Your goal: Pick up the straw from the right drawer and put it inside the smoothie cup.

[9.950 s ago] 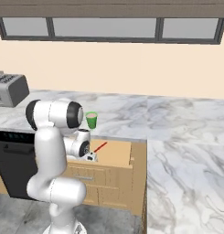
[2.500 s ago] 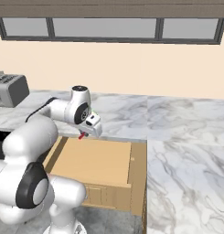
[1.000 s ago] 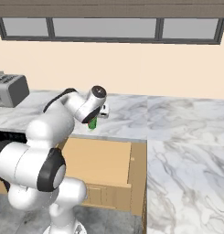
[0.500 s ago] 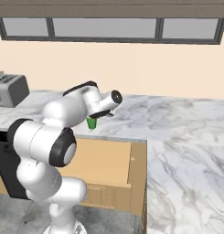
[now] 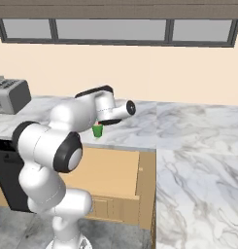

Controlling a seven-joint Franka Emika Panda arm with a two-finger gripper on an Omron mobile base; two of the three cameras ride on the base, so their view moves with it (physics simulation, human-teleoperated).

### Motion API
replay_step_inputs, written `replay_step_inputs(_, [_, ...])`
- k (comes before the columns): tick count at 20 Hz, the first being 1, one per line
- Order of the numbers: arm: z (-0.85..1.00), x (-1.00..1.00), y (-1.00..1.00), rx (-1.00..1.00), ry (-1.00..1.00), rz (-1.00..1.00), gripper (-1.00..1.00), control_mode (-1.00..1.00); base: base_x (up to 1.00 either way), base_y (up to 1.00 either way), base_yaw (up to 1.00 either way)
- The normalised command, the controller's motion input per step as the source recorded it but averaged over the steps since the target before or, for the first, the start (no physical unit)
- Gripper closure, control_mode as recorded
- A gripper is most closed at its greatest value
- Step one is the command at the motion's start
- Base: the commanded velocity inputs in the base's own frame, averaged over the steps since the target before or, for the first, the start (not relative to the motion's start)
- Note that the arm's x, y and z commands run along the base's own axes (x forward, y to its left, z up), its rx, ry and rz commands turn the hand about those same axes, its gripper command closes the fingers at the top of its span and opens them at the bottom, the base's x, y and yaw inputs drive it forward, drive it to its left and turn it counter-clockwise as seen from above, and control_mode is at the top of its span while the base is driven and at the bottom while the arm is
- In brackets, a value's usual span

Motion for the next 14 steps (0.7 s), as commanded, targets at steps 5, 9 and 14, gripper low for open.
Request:
replay_step_inputs(5, [0.00, 0.21, 0.20, 0.00, -0.11, 0.10, 1.00, -1.00, 0.00, 0.00, 0.00])
replay_step_inputs(9, [0.01, 0.12, 0.13, 0.00, -0.01, 0.04, 1.00, -1.00, 0.00, 0.00, 0.00])
replay_step_inputs(14, [0.00, 0.09, 0.00, 0.04, 0.00, 0.01, 1.00, -1.00, 0.00, 0.00, 0.00])
